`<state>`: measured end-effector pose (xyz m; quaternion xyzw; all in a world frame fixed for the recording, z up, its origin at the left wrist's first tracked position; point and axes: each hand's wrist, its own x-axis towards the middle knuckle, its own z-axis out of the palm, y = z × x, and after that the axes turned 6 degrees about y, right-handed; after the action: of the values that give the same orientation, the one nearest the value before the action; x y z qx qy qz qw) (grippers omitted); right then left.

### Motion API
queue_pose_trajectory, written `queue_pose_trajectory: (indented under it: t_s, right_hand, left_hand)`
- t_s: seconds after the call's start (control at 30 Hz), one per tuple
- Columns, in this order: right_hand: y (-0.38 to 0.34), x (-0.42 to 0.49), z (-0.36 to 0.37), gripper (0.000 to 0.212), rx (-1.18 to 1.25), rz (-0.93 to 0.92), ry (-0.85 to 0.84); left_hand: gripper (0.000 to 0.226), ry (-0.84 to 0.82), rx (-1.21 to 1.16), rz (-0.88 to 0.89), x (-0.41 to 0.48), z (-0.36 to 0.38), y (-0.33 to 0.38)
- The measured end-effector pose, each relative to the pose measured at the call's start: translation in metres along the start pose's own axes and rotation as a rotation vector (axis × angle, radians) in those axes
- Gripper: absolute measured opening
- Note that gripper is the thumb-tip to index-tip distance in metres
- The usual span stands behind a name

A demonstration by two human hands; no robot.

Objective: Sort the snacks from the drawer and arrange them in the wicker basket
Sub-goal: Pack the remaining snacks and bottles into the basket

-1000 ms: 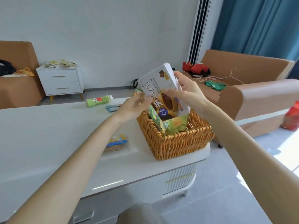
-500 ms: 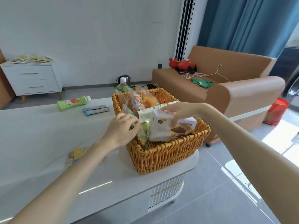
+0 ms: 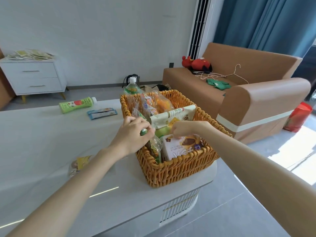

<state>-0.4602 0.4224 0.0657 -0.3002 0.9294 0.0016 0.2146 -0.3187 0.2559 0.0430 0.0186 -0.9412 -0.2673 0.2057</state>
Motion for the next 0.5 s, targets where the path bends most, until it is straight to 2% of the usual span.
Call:
queue_pose_trajectory:
  t_s: [0.07, 0.17, 0.23, 0.3, 0.4, 0.43, 0.5]
  right_hand:
    - [0.002, 0.004, 0.010, 0.018, 0.042, 0.030, 0.102]
    - [-0.003, 0.004, 0.024, 0.023, 0.043, 0.013, 0.080]
    - [-0.003, 0.002, 0.026, 0.022, 0.056, -0.020, 0.070]
    - [0.001, -0.001, 0.021, 0.003, 0.078, -0.101, 0.155]
    - [0.004, -0.011, 0.006, 0.027, 0.039, -0.175, 0.366]
    - [0.002, -0.017, 0.003, 0.031, 0.033, -0.183, 0.382]
    - [-0.005, -0.030, 0.003, 0.046, -0.027, -0.147, 0.256]
  left_hand:
    - [0.030, 0.009, 0.013, 0.006, 0.001, 0.002, -0.001]
    - [0.056, 0.014, 0.016, 0.014, 0.000, 0.003, 0.000]
    - [0.064, 0.020, 0.009, 0.031, -0.001, 0.003, -0.001]
    - [0.051, 0.009, 0.008, 0.032, -0.001, 0.002, -0.001]
    - [0.033, 0.003, -0.031, 0.025, -0.002, 0.003, -0.002]
    - [0.033, 0.002, -0.042, 0.025, -0.002, 0.003, -0.001]
    - [0.034, -0.011, -0.061, 0.021, -0.002, 0.005, -0.001]
